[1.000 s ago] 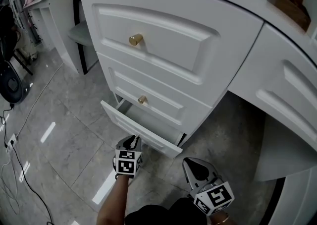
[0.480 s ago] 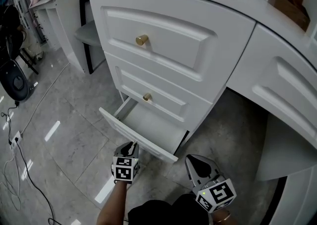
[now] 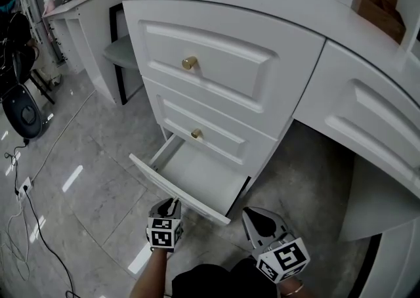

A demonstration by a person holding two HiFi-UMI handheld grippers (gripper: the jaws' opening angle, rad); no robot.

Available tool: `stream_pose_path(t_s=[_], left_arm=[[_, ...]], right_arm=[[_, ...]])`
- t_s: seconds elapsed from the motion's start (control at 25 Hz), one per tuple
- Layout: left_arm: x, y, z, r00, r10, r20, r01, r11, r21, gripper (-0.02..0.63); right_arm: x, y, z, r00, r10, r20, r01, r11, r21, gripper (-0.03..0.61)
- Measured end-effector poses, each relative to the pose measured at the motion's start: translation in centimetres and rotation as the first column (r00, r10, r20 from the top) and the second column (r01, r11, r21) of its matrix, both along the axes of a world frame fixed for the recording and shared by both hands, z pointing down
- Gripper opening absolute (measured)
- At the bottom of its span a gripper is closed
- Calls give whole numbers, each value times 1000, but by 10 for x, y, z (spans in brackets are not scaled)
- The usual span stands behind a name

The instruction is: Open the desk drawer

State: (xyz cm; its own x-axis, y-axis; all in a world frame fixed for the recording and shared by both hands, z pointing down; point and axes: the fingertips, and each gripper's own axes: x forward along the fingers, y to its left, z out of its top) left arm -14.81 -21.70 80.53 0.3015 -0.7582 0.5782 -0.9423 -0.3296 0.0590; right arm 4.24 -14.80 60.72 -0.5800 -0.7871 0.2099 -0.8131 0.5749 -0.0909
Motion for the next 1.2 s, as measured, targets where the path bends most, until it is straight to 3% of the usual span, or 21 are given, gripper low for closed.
stream_pose_path(t_s=[0.4,0.64,0.96,1.2], left_arm=[[-14,22,-2,998,-62,16,63,998,-21,78],[-22,67,-8,997,-76,-8,76,997,-34,78],[-27,88,-75,997,-72,-9,73,994,86,78],[-20,77,-146,997,-74,-34,80,973,218,52]], right_arm=[[1,5,-2,1000,5,30,-5,1000,-7,5],[2,6,-6,999,-2,49,3,1000,-4,5],[8,6,-11,997,20,74,-20,1000,3,5],[7,9,-19,996,26,90,-27,1000,14,5]])
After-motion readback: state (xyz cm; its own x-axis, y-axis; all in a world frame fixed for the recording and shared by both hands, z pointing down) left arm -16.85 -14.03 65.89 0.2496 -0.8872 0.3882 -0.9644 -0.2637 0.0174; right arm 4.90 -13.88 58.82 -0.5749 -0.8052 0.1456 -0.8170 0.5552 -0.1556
